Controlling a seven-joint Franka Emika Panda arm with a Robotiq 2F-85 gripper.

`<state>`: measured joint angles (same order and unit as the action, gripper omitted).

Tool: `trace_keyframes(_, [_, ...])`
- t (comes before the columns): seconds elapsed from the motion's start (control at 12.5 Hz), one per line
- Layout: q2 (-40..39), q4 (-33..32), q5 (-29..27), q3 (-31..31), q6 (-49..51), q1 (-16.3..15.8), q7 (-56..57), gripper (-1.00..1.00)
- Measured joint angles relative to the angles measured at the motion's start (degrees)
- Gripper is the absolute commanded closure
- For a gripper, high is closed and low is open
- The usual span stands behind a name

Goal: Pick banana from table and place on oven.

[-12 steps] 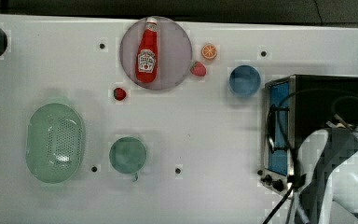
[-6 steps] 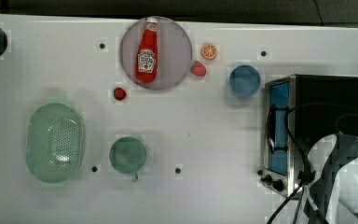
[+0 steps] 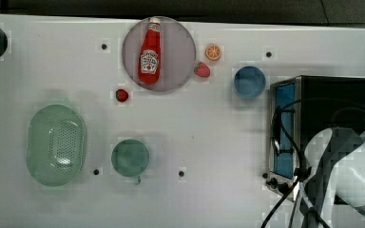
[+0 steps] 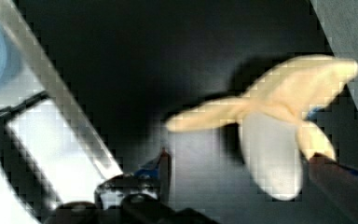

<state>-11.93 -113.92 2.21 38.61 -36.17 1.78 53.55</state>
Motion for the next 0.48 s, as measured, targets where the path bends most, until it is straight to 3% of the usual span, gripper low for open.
trace_keyframes(0.48, [6.12,10.46,-0.07,-3.25,17.19,-1.45,-0.17,-1.00])
